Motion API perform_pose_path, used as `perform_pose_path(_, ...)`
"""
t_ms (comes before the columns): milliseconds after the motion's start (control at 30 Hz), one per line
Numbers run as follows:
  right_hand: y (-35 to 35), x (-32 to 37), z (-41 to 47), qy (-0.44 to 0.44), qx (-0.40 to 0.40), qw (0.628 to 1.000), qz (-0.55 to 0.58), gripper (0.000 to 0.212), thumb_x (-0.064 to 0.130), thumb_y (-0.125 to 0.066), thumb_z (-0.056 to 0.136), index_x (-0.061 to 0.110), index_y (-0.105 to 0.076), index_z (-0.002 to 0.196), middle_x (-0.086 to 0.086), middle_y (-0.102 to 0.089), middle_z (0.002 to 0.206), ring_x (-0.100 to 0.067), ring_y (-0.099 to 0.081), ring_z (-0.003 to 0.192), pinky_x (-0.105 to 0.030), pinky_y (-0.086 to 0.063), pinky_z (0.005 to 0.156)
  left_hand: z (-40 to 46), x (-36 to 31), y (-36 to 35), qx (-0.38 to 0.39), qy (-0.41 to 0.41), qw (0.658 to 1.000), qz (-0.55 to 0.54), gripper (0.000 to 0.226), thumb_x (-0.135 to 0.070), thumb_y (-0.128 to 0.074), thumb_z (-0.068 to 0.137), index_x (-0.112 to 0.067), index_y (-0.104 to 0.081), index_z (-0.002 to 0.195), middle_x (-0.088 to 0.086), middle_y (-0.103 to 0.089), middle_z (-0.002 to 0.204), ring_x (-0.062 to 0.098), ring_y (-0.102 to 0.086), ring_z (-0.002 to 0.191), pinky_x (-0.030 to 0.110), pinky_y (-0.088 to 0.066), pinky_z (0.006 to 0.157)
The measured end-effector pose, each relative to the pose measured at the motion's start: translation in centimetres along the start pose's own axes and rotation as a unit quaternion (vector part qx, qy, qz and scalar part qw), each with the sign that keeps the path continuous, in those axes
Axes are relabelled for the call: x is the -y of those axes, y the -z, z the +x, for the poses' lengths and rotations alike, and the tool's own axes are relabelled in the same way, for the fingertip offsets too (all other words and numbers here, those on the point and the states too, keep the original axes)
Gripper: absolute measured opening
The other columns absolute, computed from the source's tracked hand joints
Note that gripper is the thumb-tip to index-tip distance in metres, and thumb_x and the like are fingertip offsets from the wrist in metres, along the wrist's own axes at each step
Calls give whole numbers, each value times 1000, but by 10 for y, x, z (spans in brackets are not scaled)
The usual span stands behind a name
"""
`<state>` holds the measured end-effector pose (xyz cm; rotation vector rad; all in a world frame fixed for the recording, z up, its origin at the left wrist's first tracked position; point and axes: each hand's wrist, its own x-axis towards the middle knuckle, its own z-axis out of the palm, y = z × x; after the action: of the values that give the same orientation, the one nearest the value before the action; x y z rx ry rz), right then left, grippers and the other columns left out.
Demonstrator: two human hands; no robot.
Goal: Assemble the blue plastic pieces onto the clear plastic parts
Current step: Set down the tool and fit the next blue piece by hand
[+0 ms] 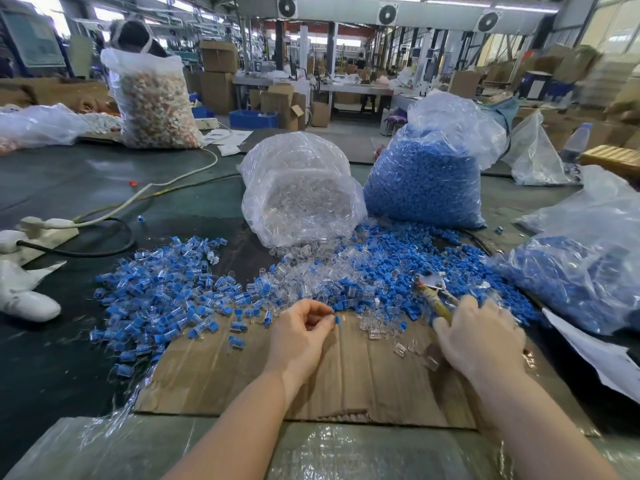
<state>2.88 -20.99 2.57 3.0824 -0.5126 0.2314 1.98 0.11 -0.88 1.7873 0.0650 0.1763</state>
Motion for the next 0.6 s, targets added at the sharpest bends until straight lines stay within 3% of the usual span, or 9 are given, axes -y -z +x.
perform_pose_path(100,14,12,-8,118,0,989,93,26,39,-34,94,15,-40,87,-3,-51,92,-16,-47,77,-27,-38,65,6,-7,1,-24,49,993,-105,13,-2,-61,85,-14,-63,84,5,-65,76,5,-58,59,12,-48,53)
perform_pose_path(200,31,31,-21,166,168,925,297,24,27,-38,95,13,-45,77,0,-50,71,-15,-43,58,-25,-33,51,12,-15,2,-43,82,983,-158,7,-3,-61,86,-10,-63,88,7,-64,76,9,-56,61,13,-48,49)
perform_pose_path(333,37,49,-39,149,295,854,401,19,19,-41,93,10,-47,78,-12,-48,75,-22,-46,67,-35,-37,61,21,-20,8,-53,114,975,-181,7,-3,-61,86,-6,-64,91,10,-65,79,14,-59,66,20,-51,56)
perform_pose_path(500,43,55,-47,118,370,806,447,16,16,-40,94,8,-48,83,-13,-52,81,-21,-56,66,-32,-45,60,23,-17,14,-85,119,977,-154,6,-4,-63,85,-10,-66,85,7,-66,75,7,-60,57,15,-47,47)
perform_pose_path(600,45,56,-48,120,401,790,448,4,8,-46,89,8,-49,87,-11,-54,84,-18,-57,68,-29,-47,60,22,-16,16,-93,125,977,-148,9,-4,-63,85,-12,-65,81,8,-66,73,6,-59,51,14,-48,45)
